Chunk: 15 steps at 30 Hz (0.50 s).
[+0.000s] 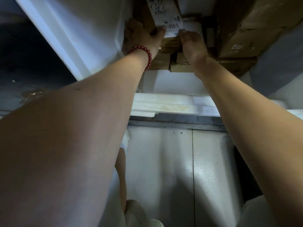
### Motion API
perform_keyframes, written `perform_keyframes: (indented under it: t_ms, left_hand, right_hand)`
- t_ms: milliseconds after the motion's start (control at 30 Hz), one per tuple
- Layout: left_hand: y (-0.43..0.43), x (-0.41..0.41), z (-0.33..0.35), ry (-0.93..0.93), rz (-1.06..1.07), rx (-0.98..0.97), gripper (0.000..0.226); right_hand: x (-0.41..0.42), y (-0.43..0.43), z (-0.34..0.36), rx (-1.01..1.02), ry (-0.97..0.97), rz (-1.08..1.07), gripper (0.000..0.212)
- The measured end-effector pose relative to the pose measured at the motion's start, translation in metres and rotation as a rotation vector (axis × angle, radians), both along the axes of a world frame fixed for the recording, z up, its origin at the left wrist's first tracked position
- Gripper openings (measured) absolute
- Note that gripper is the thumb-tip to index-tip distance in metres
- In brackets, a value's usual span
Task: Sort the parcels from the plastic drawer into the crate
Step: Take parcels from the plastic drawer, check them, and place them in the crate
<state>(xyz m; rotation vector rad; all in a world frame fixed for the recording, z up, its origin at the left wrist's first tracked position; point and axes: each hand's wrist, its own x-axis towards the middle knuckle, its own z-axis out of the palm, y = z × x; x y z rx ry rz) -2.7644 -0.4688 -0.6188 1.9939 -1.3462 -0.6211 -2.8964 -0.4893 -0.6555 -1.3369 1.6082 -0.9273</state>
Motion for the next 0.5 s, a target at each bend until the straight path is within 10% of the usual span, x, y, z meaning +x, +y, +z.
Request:
perform_keyframes:
  t_ms: [500]
  left_hand:
    - [0.047,-0.032,0.014,0.165,0.058,0.196,0.075]
  right_hand:
    - [-0.014,0.059,0.028,0.088,-0.199,-0.104,0.071]
